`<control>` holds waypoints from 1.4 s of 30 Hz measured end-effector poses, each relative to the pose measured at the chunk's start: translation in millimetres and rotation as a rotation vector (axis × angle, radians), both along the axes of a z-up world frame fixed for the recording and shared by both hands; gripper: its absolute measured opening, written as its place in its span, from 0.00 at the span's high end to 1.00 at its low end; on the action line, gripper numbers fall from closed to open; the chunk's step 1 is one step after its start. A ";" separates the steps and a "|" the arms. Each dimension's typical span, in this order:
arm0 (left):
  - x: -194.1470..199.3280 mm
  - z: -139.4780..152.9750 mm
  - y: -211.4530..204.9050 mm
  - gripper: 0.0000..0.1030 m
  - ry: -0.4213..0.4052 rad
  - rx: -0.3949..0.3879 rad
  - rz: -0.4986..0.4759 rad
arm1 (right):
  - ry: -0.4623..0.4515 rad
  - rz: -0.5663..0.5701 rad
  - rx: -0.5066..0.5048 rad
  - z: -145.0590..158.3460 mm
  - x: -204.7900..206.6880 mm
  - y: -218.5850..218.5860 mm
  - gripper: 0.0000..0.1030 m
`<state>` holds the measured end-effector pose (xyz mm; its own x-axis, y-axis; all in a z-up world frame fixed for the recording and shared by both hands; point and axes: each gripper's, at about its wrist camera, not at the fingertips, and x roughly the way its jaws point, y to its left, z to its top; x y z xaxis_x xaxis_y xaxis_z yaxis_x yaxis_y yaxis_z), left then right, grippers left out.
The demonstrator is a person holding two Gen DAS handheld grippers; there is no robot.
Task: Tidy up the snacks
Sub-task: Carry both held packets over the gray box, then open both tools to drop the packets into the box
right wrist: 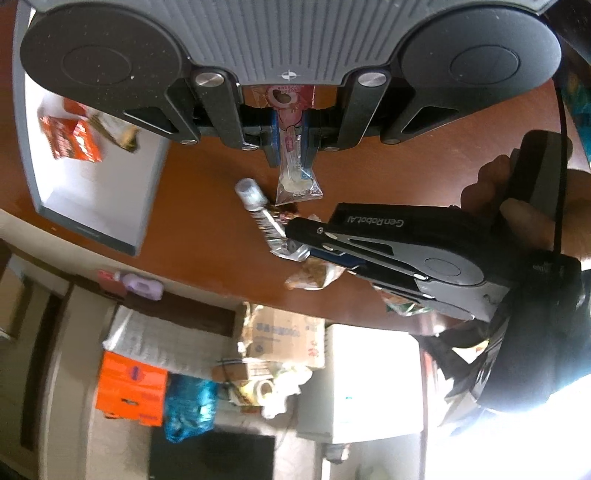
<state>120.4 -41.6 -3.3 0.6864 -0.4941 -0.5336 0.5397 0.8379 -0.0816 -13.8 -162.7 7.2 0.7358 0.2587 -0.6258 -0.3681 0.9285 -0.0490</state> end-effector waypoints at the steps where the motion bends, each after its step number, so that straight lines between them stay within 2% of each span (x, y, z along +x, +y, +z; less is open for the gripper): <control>1: -0.7 1.4 -4.5 0.87 -0.003 -0.005 -0.006 | -0.002 -0.013 0.003 2.0 -1.4 -4.9 0.87; 10: -3.1 9.4 -59.4 0.87 -0.023 -0.042 -0.068 | -0.004 -0.136 0.010 12.0 -8.1 -58.2 0.87; 21: 5.4 -3.2 -145.7 0.87 -0.017 -0.039 -0.150 | 0.030 -0.289 -0.021 -9.8 -12.4 -112.8 0.87; 27: 17.4 -9.0 -185.2 0.87 -0.018 -0.044 -0.179 | 0.057 -0.316 -0.030 -21.1 -6.3 -120.9 0.87; 35: 38.8 -25.0 -221.9 0.87 0.016 -0.027 -0.161 | 0.067 -0.314 -0.042 -24.5 -0.5 -120.9 0.87; 42: 41.3 -30.8 -230.2 0.85 0.000 0.007 -0.152 | 0.064 -0.313 -0.046 -24.4 -1.2 -119.9 0.86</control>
<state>161.7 -271.7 -34.1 0.6039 -0.5882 -0.5378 0.6603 0.7472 -0.0758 -15.0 -282.6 -17.2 0.7340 -0.0040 -0.6792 -0.0686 0.9944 -0.0800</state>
